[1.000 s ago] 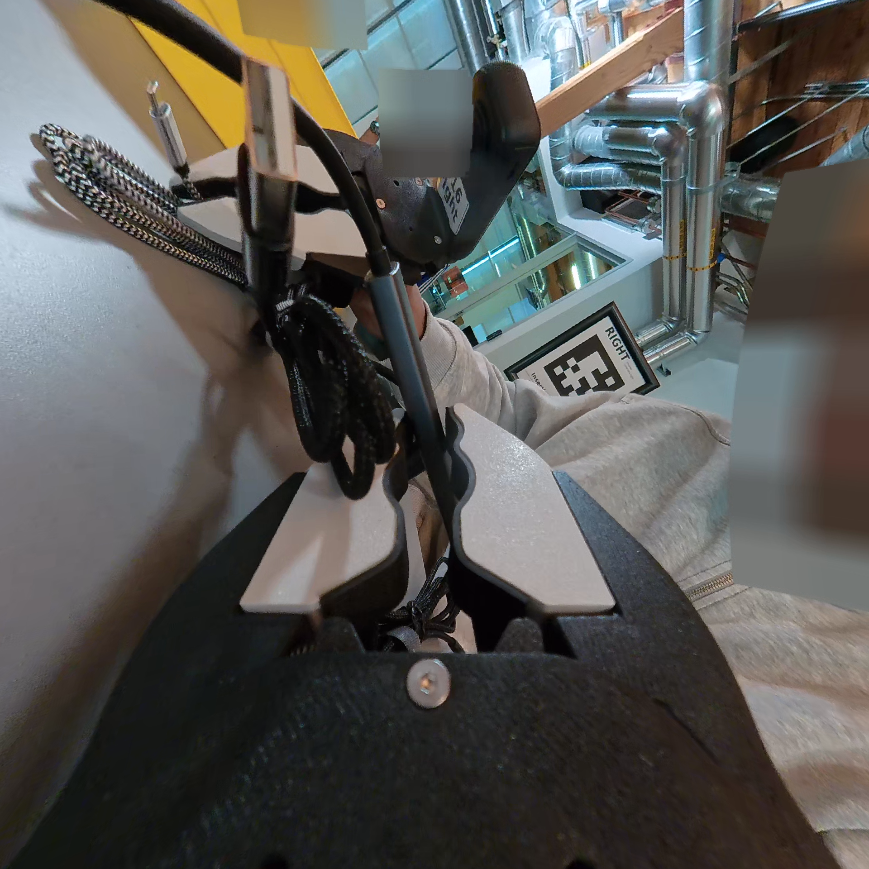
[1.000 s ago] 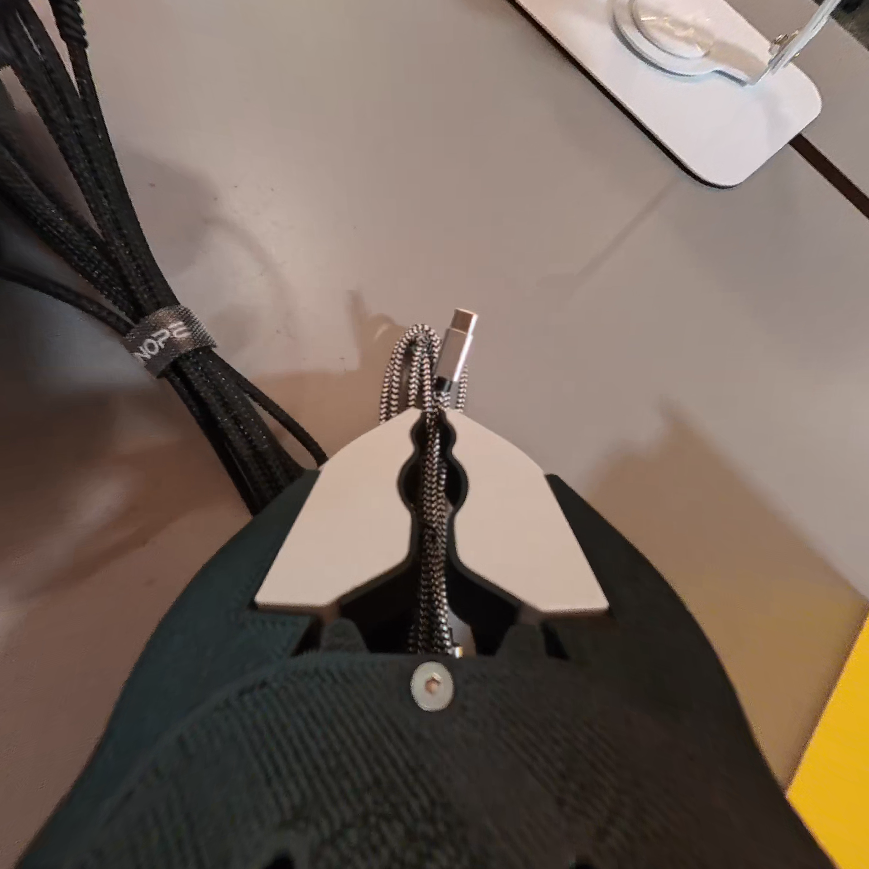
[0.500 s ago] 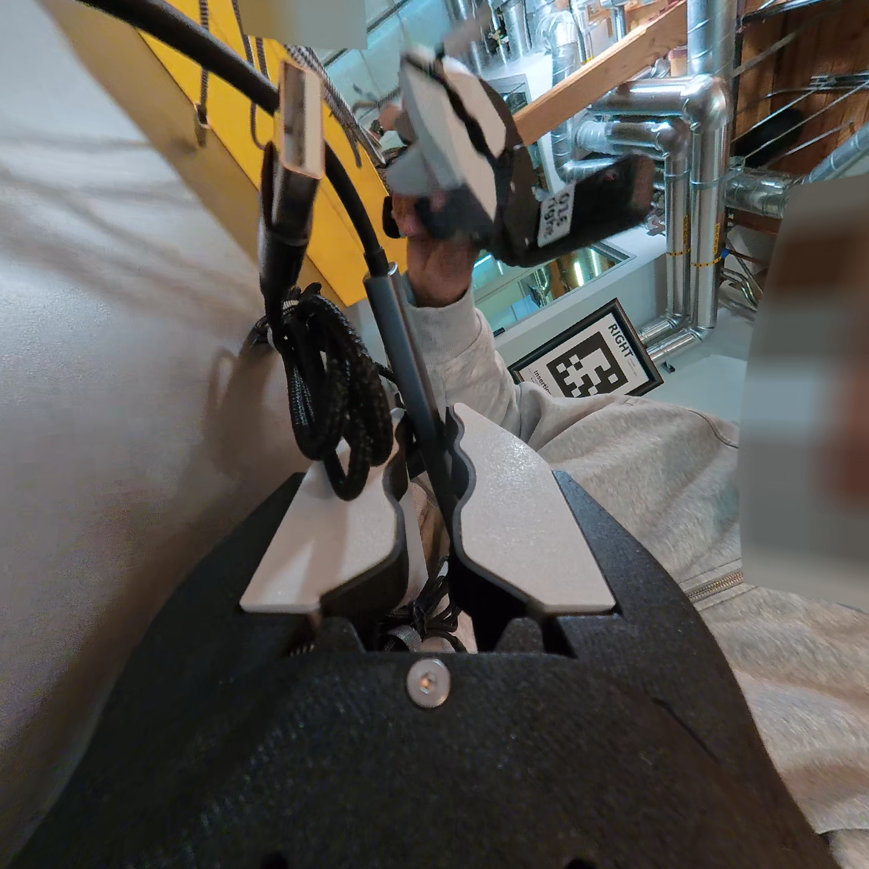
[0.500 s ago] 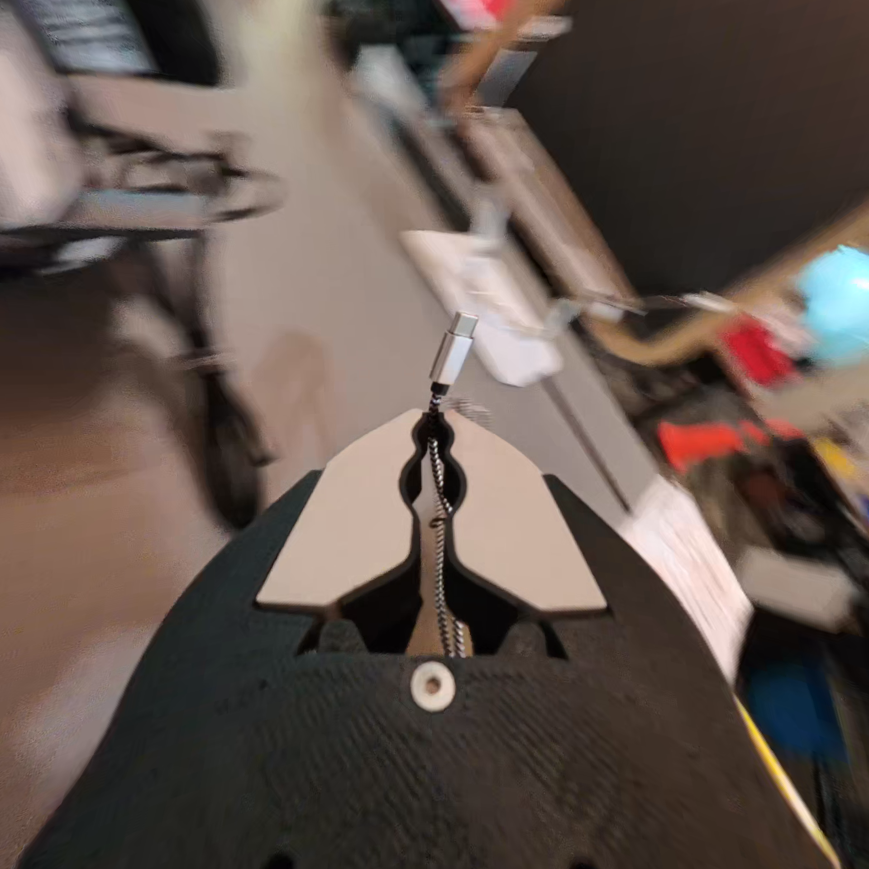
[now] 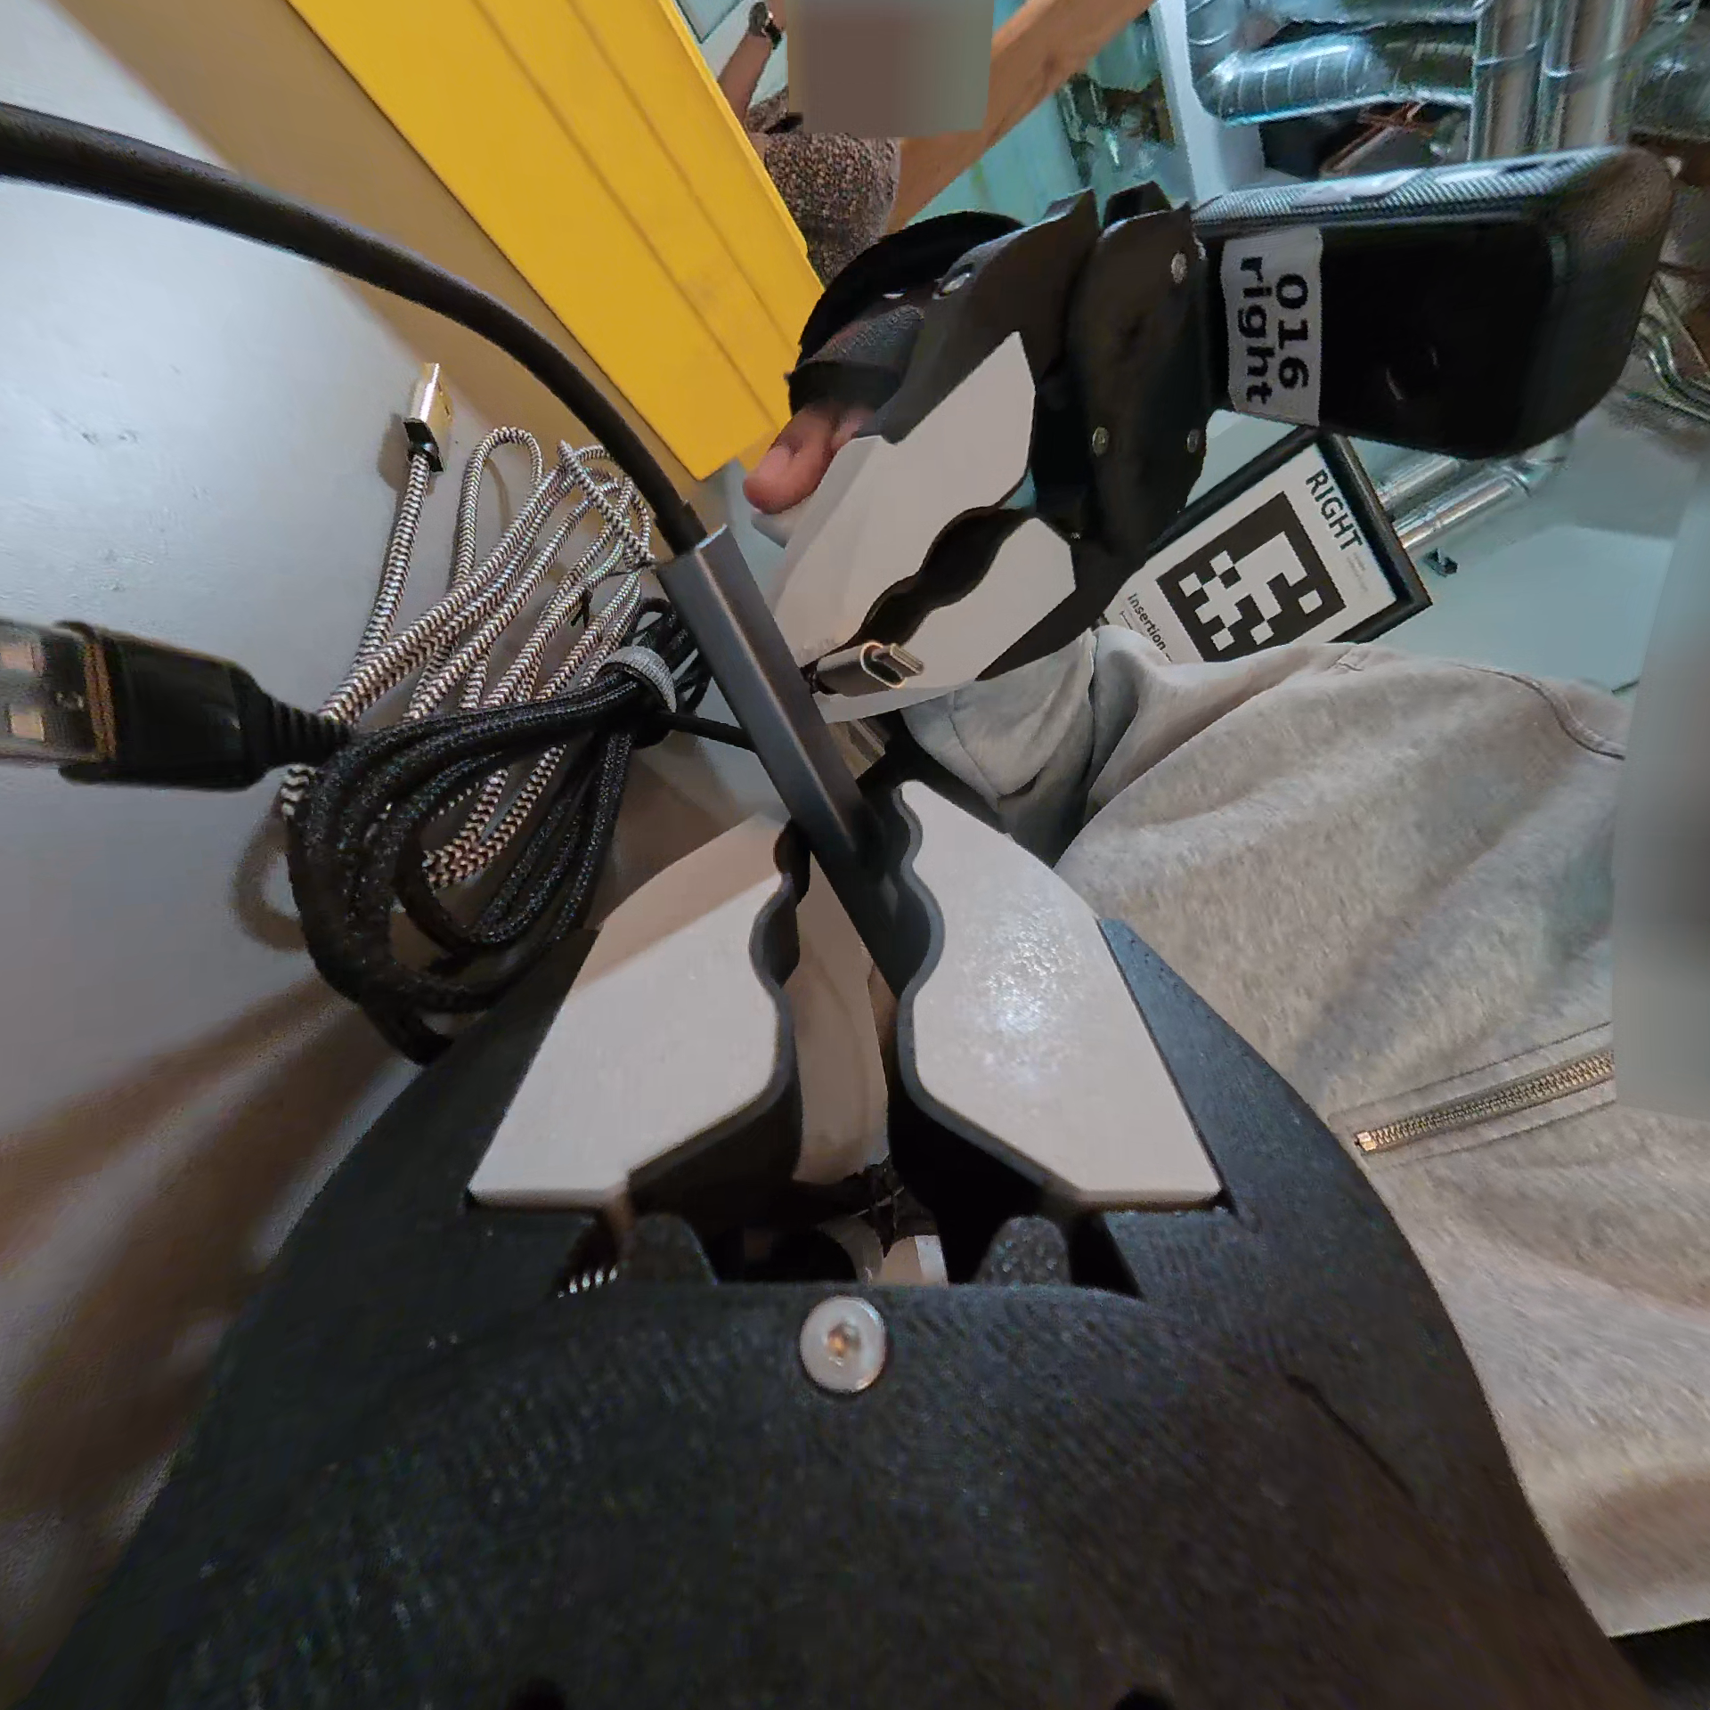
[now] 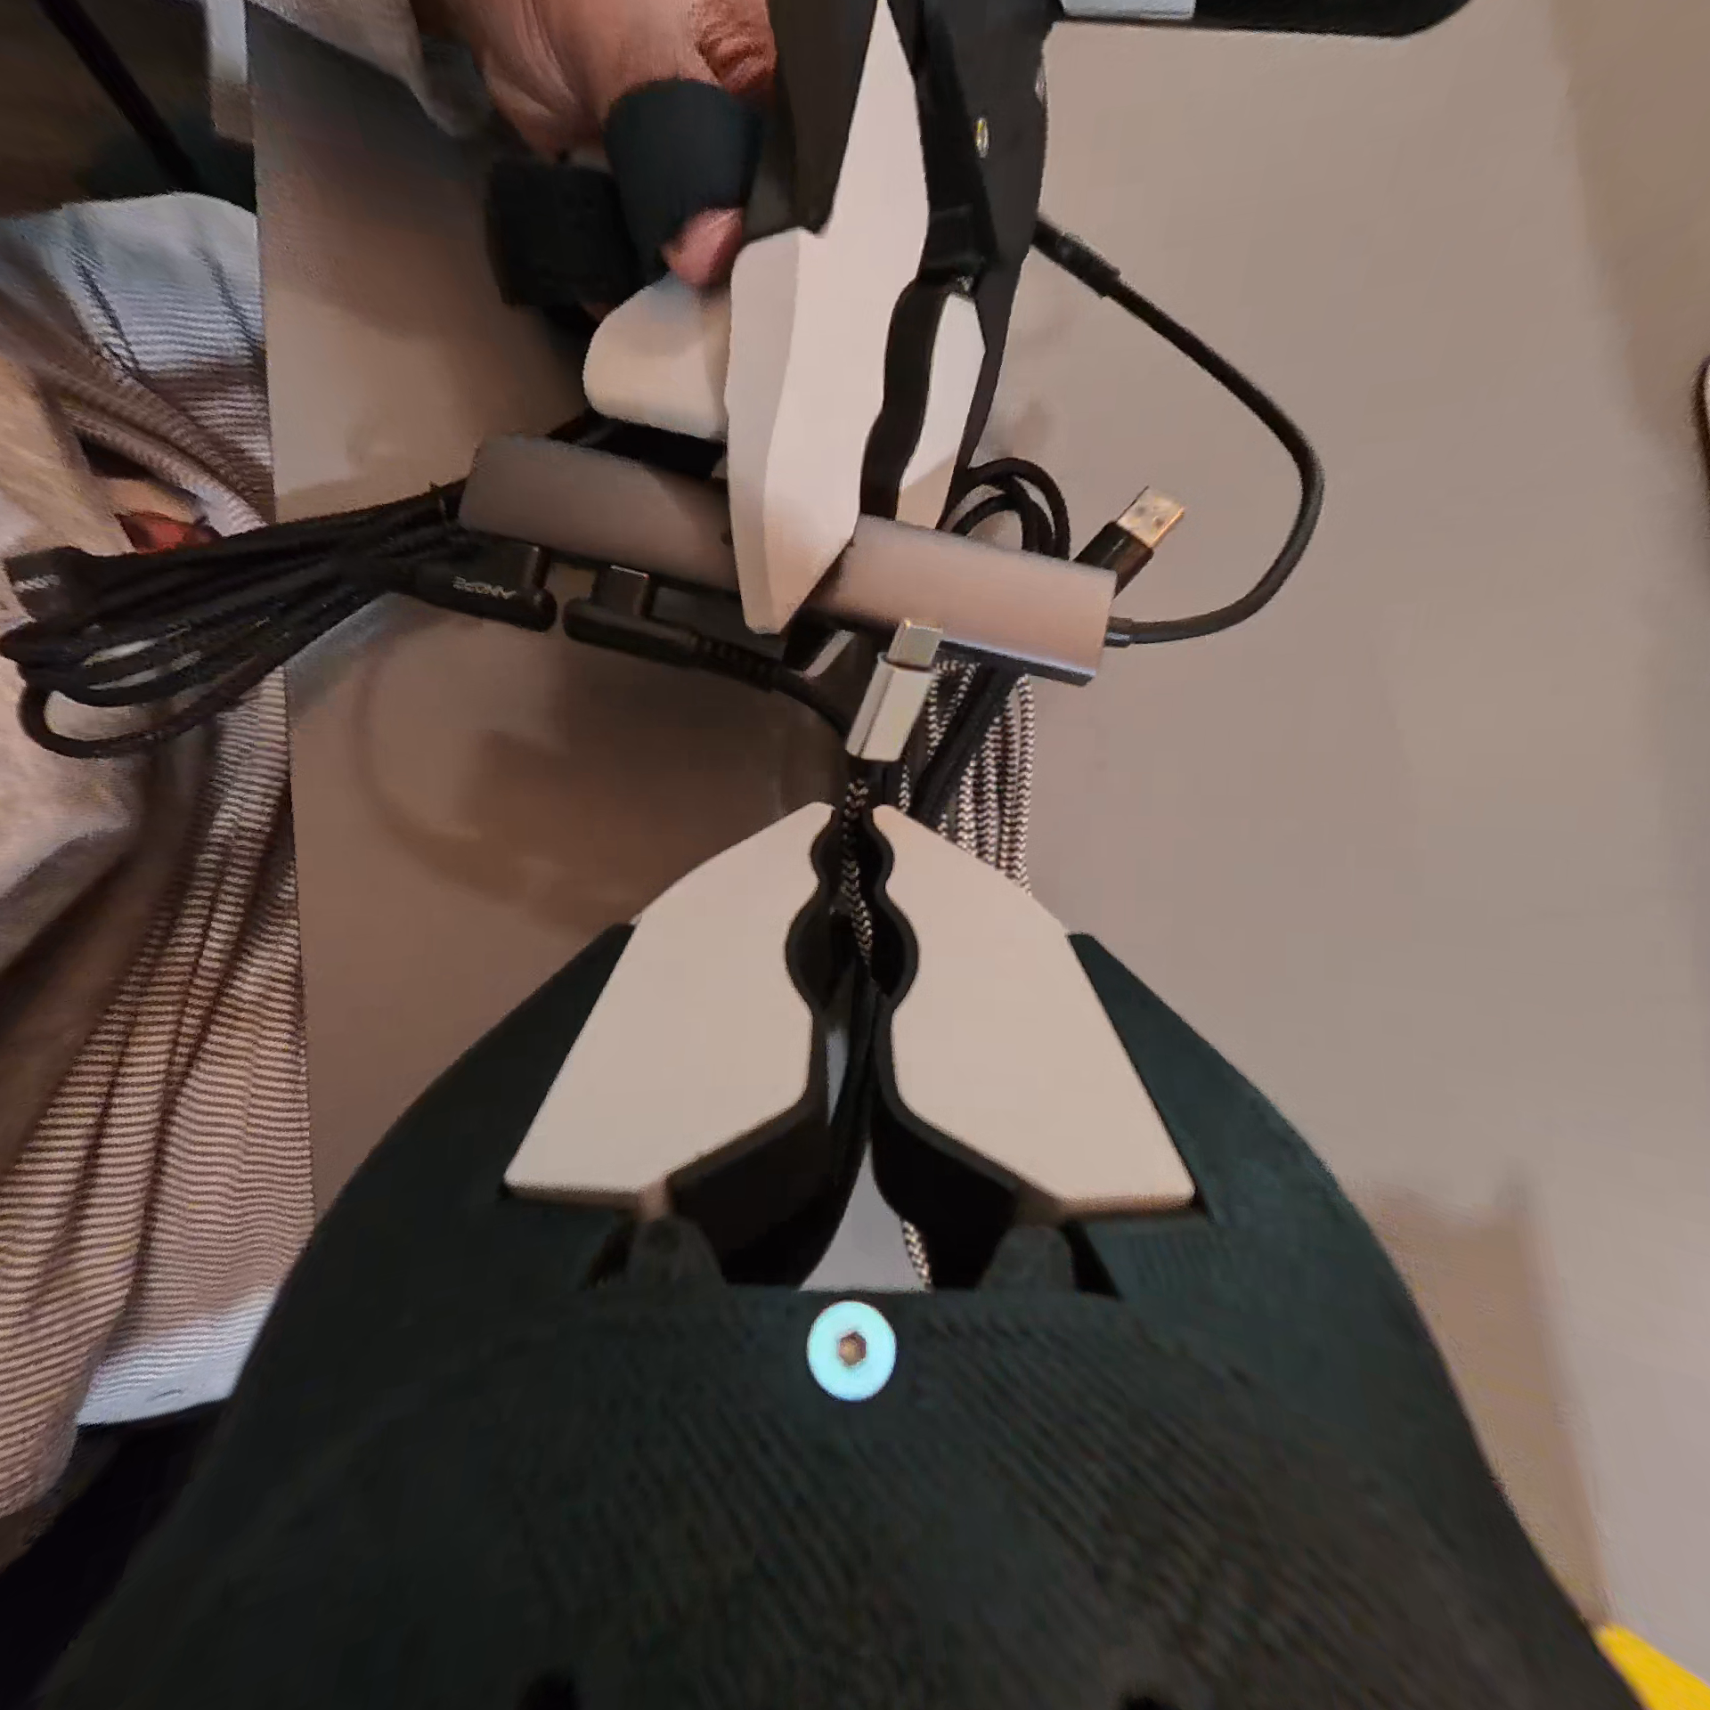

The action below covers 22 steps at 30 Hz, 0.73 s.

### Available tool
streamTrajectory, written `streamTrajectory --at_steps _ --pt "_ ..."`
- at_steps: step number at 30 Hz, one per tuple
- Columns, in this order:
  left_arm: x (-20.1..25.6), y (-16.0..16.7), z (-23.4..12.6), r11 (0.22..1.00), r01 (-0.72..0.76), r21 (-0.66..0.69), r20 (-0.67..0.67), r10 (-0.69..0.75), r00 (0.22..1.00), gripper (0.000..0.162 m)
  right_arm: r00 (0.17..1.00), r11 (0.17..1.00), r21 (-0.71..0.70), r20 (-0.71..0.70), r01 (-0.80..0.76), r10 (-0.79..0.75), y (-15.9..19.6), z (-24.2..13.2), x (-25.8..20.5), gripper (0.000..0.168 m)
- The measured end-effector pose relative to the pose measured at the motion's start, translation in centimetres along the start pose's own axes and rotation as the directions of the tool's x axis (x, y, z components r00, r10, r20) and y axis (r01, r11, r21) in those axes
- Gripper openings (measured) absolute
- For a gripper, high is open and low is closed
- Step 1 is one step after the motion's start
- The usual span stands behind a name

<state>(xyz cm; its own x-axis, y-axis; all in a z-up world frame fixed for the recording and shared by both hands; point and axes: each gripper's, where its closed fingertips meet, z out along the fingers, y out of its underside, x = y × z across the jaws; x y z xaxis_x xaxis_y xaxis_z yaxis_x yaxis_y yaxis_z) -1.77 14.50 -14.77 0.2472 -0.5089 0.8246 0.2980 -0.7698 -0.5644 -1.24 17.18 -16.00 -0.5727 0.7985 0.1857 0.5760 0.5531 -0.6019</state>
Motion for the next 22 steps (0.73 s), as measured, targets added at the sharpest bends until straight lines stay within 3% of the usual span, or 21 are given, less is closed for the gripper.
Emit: streamTrajectory --at_steps 1,7,14,22 --pt "0.0 0.0 0.0 1.0 -0.001 0.003 0.003 0.001 1.0 0.016 1.0 1.0 0.007 0.008 -0.009 0.009 0.1 0.1 0.0 0.003" --pt "-0.5 -1.0 -0.4 0.997 0.018 0.078 0.023 -0.02 1.0 0.024 1.0 1.0 -0.009 -0.012 0.005 -0.005 0.6 1.5 -0.2 0.003" --pt "-0.8 -1.1 -0.3 0.997 0.012 0.076 0.065 -0.017 0.998 0.032 0.997 1.0 0.007 -0.073 0.026 -0.025 0.1 2.1 0.1 0.003" --pt "-1.4 -1.1 -0.1 0.998 0.018 0.068 0.112 -0.025 0.993 0.026 0.989 0.996 -0.019 -0.124 0.084 -0.086 0.2 2.4 0.1 0.003"
